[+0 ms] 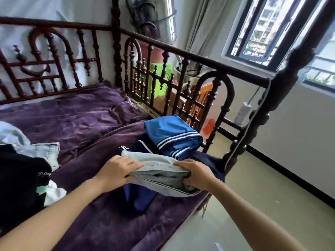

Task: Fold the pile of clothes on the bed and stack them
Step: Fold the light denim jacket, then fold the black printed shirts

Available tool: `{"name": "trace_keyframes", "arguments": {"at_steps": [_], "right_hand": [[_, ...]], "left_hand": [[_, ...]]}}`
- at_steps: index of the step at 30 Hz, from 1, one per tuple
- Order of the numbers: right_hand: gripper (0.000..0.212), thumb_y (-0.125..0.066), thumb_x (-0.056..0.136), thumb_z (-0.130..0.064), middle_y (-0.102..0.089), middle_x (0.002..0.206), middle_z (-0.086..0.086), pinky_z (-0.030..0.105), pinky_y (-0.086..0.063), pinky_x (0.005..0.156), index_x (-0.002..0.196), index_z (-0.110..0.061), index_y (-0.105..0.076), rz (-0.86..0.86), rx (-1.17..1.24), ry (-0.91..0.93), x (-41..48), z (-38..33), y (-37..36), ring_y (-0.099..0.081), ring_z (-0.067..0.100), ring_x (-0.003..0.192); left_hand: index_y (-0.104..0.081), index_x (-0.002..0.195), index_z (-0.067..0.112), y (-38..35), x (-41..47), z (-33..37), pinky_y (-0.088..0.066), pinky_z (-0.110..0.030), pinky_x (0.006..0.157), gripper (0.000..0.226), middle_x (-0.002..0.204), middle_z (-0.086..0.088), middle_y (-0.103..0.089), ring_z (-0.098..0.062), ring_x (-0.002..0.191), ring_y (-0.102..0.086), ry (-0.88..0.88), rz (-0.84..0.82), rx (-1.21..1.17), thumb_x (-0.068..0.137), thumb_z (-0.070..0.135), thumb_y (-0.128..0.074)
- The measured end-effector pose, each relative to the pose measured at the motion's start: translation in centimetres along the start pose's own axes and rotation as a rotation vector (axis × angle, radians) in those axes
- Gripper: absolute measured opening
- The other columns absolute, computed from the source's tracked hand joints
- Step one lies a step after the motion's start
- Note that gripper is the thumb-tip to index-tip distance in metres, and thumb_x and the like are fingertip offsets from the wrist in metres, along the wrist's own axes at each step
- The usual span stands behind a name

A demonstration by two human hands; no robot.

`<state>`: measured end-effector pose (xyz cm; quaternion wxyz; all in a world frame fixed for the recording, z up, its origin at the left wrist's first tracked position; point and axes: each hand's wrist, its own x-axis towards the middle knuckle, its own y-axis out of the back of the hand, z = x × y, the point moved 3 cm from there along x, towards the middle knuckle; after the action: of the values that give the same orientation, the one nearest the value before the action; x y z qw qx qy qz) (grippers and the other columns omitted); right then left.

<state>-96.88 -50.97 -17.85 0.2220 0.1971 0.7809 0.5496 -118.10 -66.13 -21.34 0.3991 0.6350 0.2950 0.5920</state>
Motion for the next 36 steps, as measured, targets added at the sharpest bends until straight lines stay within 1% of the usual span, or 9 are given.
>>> {"name": "trace_keyframes", "arguments": {"at_steps": [3, 8, 14, 18, 20, 22, 26, 30, 36], "right_hand": [[0.065, -0.062, 0.077, -0.017, -0.049, 0.135, -0.012, 0.028, -0.043, 0.088, 0.134, -0.042, -0.044, -0.008, -0.038, -0.005, 4.1, 1.8, 1.7, -0.048, 0.015, 0.121], [0.065, -0.061, 0.077, -0.017, -0.046, 0.137, -0.012, 0.027, -0.042, 0.088, 0.135, -0.039, -0.044, 0.065, -0.096, 0.026, 10.1, 4.8, 5.6, -0.043, 0.015, 0.126], [0.080, -0.089, 0.046, -0.018, -0.065, 0.115, 0.007, 0.043, -0.056, 0.067, 0.121, -0.028, -0.061, 0.461, -0.468, 0.272, 17.1, 9.9, 11.4, -0.064, 0.034, 0.098], [0.086, -0.069, 0.080, -0.027, -0.020, 0.155, 0.011, 0.052, -0.027, 0.109, 0.148, -0.032, -0.016, 0.157, -0.609, 0.122, 22.8, 15.9, 9.7, -0.020, 0.036, 0.141], [0.079, -0.055, 0.091, -0.030, 0.010, 0.158, 0.008, 0.050, -0.013, 0.114, 0.149, -0.036, -0.001, -0.162, -0.575, -0.001, 24.4, 18.4, 6.4, 0.006, 0.032, 0.145], [0.075, -0.051, 0.092, -0.037, 0.011, 0.157, 0.008, 0.049, -0.015, 0.114, 0.149, -0.037, -0.001, -0.279, -0.479, -0.009, 25.7, 19.3, 3.5, 0.006, 0.032, 0.145], [0.059, -0.038, 0.094, -0.052, -0.003, 0.157, 0.013, 0.048, -0.018, 0.112, 0.148, -0.038, -0.016, -0.326, -0.448, 0.005, 27.7, 19.3, 0.9, -0.008, 0.036, 0.142], [0.041, -0.035, 0.096, -0.040, -0.042, 0.136, 0.014, 0.042, -0.032, 0.102, 0.128, -0.021, -0.053, -0.074, -0.469, 0.077, 29.2, 16.1, 1.1, -0.038, 0.031, 0.125], [0.041, -0.035, 0.097, -0.039, -0.039, 0.138, 0.011, 0.041, -0.027, 0.103, 0.130, -0.018, -0.047, -0.107, -0.424, 0.379, 29.4, 5.8, 0.2, -0.033, 0.028, 0.129]], "left_hand": [[-0.047, 0.113, 0.033, -1.8, 3.7, -2.9, -0.039, -0.019, 0.065, 0.041, 0.079, 0.015, -0.065, -0.007, 0.067, -0.061, -0.016, 0.036, 0.051, 0.094, 0.058, -0.020], [-0.048, 0.112, 0.027, -4.3, 10.8, -7.5, -0.047, -0.025, 0.063, 0.045, 0.078, 0.006, -0.066, -0.018, 0.065, -0.064, -0.078, 0.081, 0.137, 0.071, 0.038, -0.065], [-0.050, 0.115, 0.023, -8.3, 18.4, -8.6, -0.039, -0.032, 0.068, 0.041, 0.088, -0.003, -0.063, -0.022, 0.076, -0.060, 0.193, 0.229, 0.289, 0.074, 0.025, -0.051], [-0.027, 0.145, 0.021, -15.6, 21.9, -6.9, -0.034, -0.046, 0.102, 0.077, 0.142, -0.021, -0.033, -0.039, 0.131, -0.036, 0.570, -0.384, 0.016, 0.081, 0.041, -0.064], [-0.008, 0.150, 0.025, -19.1, 21.6, -5.3, -0.019, -0.043, 0.113, 0.083, 0.154, -0.017, -0.011, -0.033, 0.142, -0.012, 0.635, -0.770, -0.167, 0.087, 0.047, -0.057], [-0.007, 0.150, 0.025, -20.5, 20.9, -4.5, -0.019, -0.042, 0.114, 0.081, 0.155, -0.014, -0.011, -0.030, 0.142, -0.012, 0.671, -0.887, -0.209, 0.088, 0.047, -0.054], [-0.009, 0.150, 0.025, -20.0, 18.6, -5.9, -0.026, -0.041, 0.110, 0.072, 0.155, -0.009, -0.017, -0.028, 0.140, -0.019, 0.815, -0.865, -0.160, 0.092, 0.043, -0.047], [-0.011, 0.150, 0.023, -17.1, 16.4, -6.8, -0.029, -0.039, 0.108, 0.067, 0.153, -0.006, -0.023, -0.027, 0.138, -0.023, 1.000, -0.757, -0.138, 0.095, 0.041, -0.044], [-0.017, 0.149, 0.023, -10.1, 10.4, -6.9, -0.031, -0.036, 0.107, 0.063, 0.150, -0.002, -0.027, -0.024, 0.136, -0.027, 1.227, -0.571, -0.008, 0.095, 0.040, -0.044]]}}
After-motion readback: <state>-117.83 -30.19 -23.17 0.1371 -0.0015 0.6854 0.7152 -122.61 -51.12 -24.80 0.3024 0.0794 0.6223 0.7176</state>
